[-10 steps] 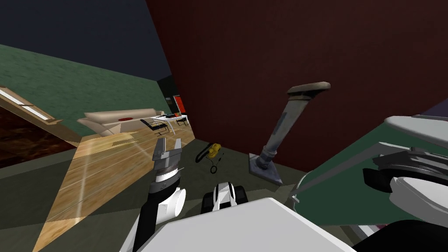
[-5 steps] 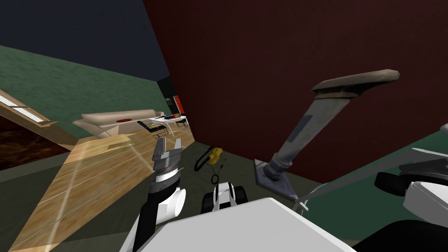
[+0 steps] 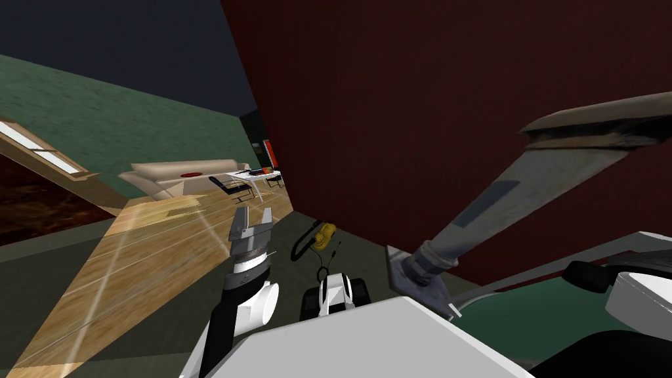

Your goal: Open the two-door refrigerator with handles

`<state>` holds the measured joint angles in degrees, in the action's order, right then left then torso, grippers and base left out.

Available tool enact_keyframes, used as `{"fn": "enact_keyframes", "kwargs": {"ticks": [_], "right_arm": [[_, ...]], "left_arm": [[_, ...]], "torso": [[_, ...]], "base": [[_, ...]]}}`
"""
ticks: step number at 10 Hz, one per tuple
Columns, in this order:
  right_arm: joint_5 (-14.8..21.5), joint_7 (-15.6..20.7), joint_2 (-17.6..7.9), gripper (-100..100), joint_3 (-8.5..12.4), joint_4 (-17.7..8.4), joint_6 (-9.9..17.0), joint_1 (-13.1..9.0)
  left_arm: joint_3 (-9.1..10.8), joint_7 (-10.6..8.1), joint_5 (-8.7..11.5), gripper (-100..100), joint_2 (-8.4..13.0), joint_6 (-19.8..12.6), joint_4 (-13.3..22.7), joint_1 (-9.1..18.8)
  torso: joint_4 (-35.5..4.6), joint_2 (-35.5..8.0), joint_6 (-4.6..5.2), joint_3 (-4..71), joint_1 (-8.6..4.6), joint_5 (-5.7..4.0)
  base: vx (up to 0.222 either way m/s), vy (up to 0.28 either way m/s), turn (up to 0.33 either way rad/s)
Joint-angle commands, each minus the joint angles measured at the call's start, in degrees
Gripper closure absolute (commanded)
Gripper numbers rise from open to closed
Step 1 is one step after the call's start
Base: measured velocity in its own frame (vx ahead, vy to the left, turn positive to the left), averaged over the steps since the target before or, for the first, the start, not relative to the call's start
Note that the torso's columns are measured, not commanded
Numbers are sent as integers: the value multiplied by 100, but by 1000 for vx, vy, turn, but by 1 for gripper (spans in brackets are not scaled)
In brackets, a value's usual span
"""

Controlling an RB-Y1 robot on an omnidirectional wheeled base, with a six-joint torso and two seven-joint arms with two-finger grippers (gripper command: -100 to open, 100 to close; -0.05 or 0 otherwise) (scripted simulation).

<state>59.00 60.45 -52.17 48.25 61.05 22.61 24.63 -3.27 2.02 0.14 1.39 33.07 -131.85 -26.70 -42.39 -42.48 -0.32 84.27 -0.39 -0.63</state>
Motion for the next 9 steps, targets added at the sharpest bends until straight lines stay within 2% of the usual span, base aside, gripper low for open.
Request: {"fn": "enact_keyframes", "kwargs": {"ticks": [1,3,5,6,7,8,9], "right_arm": [[-340,20,42,100,-422,-72,-26,3],[-500,20,42,100,-580,-72,-26,3],[-500,20,42,100,-580,-72,-26,3],[-663,-268,-192,100,-734,-381,130,-154],[-574,-268,-192,100,-834,-726,130,-154],[-472,-268,-192,100,-913,-747,130,-154],[-670,-268,-192,100,-1034,-747,130,-154]], "left_arm": [[0,0,0,0,0,0,0,0],[0,0,0,0,0,0,0,0],[0,0,0,0,0,0,0,0],[0,0,0,0,0,0,0,0],[-1,0,0,0,0,0,0,0],[0,0,0,0,0,0,0,-1],[0,0,0,0,0,0,0,-1]], "torso": [[8,16,1,-1,-13,-35],[19,44,-22,0,-9,-82],[27,57,-24,-1,-20,-112],[24,53,-27,-1,-22,-108],[13,63,-71,7,-56,-101],[12,58,-55,7,-92,-112],[20,57,-57,3,-89,-127]], "base": [[-14,-26,-13],[-10,-16,-16],[3,6,-7],[37,3,230],[52,-4,139],[39,-13,23],[12,-38,14]]}}
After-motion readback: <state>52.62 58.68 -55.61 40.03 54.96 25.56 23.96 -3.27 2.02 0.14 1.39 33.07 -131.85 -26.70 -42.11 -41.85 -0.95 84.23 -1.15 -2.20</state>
